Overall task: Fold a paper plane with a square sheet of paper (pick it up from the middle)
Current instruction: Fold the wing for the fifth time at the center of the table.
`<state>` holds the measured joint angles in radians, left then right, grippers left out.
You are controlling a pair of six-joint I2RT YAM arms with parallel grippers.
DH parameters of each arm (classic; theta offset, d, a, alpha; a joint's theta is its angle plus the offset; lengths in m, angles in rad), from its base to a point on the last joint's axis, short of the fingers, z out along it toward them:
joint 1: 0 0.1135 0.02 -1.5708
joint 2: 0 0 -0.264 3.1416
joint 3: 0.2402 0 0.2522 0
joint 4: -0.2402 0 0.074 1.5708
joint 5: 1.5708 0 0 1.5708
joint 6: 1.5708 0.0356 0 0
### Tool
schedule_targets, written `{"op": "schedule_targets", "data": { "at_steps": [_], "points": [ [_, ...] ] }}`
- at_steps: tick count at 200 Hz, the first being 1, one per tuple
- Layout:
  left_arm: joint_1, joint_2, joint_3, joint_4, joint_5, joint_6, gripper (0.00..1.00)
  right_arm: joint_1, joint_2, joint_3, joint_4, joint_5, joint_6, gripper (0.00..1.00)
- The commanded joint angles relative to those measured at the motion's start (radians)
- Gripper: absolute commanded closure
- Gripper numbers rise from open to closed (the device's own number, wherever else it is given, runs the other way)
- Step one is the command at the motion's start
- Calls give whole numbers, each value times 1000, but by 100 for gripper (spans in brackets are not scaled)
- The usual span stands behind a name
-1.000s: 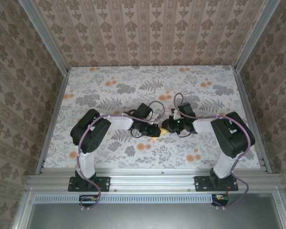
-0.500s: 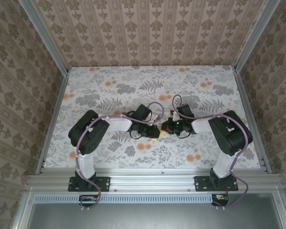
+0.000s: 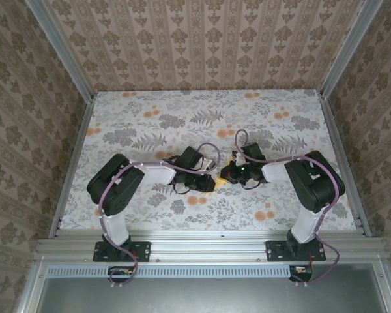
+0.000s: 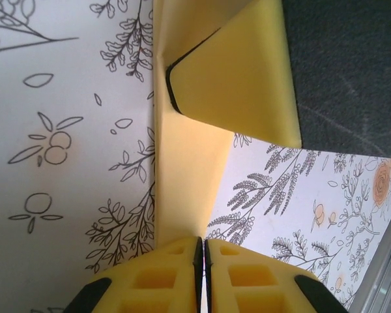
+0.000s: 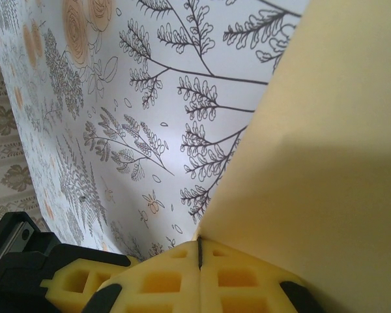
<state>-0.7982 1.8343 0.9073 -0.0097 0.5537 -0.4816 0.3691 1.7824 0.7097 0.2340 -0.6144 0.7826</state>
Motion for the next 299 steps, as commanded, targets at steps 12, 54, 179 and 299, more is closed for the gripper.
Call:
{"op": "schedule_targets", "data": {
  "at_steps": [12,54,179,299],
  "points": [
    [-22,-10,-75,-143,-11,-17,87,-31,40,-16,-108,98,-41,94],
    [-25,-45,-115,-180,-33,-7,87,-38,47,-16,-116,104,-48,94],
    [-48,-125,-135,-247,-40,15,89,-41,50,-15,-105,72,-52,94],
    [-21,-31,144,-144,-51,11,89,-34,30,-22,-45,-24,-33,94]
  ]
}}
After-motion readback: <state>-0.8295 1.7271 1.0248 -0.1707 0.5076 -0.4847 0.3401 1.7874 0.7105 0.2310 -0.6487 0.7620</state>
